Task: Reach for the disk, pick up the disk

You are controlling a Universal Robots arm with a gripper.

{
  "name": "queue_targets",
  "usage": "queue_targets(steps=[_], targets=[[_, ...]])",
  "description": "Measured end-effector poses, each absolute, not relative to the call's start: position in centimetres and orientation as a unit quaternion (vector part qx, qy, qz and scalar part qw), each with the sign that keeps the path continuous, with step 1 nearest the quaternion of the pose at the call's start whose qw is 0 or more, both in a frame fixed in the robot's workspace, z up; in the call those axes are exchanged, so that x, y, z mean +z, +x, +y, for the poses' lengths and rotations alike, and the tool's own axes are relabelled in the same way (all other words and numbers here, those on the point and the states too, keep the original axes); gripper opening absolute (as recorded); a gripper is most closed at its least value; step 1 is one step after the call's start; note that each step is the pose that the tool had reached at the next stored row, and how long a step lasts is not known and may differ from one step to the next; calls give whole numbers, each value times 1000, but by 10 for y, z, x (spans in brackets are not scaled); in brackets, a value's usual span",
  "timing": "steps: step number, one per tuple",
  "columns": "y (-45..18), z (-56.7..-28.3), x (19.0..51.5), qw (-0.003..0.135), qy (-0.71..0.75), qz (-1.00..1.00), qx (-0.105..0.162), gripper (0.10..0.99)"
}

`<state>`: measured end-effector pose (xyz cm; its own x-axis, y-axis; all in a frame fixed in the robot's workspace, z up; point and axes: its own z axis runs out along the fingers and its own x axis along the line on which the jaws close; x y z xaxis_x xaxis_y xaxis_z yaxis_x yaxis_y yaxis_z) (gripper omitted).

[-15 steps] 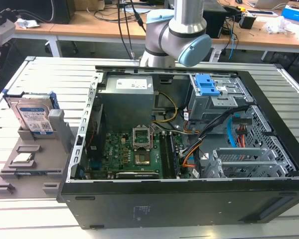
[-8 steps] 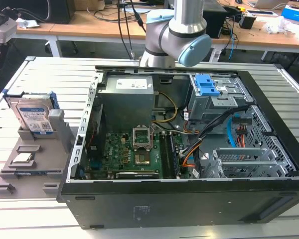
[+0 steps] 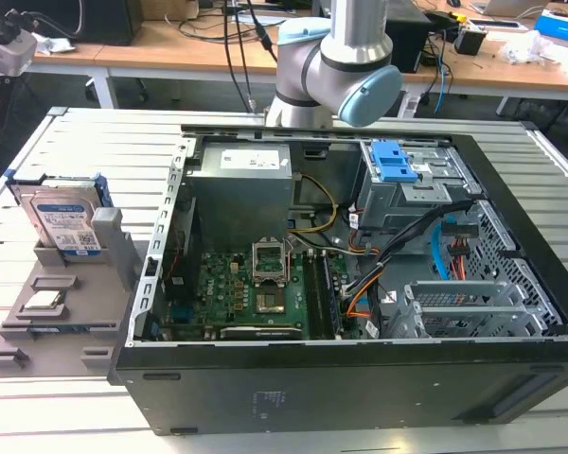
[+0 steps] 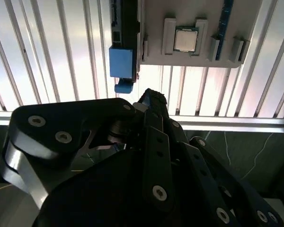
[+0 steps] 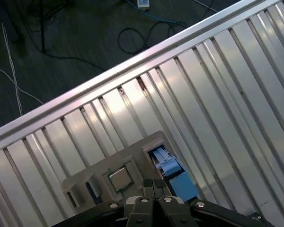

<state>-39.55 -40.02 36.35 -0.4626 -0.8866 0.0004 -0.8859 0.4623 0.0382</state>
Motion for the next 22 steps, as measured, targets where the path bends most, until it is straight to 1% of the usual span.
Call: queue_targets(steps=[22], targets=[[-396,-400,364,12,634,-773,-15,106]])
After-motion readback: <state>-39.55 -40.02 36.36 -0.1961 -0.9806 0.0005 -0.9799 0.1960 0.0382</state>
